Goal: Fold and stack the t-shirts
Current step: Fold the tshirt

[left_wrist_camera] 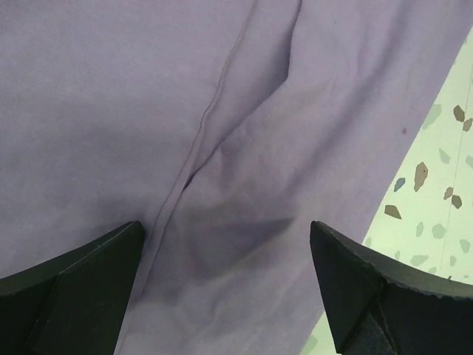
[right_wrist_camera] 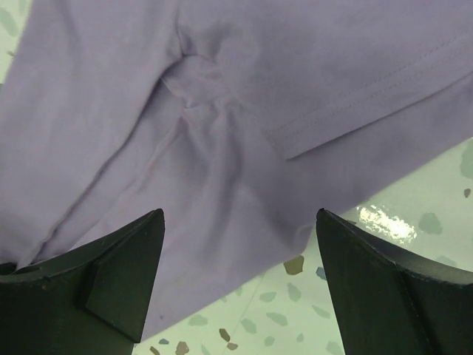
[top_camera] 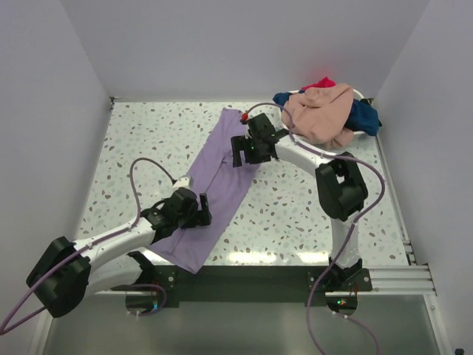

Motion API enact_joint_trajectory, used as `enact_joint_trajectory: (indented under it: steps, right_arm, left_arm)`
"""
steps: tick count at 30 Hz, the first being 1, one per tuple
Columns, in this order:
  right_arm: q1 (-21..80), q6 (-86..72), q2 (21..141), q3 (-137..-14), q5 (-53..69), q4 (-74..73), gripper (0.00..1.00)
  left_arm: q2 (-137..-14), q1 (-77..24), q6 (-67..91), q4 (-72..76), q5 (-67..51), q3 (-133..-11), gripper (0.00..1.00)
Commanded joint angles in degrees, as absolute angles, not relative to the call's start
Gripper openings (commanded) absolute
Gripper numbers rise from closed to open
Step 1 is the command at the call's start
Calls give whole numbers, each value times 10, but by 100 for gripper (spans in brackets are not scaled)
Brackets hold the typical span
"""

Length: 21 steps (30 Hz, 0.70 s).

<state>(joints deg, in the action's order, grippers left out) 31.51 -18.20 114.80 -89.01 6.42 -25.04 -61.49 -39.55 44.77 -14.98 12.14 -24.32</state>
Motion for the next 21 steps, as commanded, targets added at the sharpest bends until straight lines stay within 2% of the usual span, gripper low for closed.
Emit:
enact_joint_trajectory:
  steps: [1, 11, 21]
  right_arm:
    - [310, -195, 1176, -913, 76, -237, 86]
    - [305, -193, 1277, -1003, 64, -276, 87]
    - [265, -193, 1354, -1095, 68, -316, 88]
  left_arm:
    - [-632, -401, 445, -107, 99, -222, 100]
    - [-650, -413, 495, -47, 34, -194, 100]
    - [-649, -499, 589, -9, 28, -181, 100]
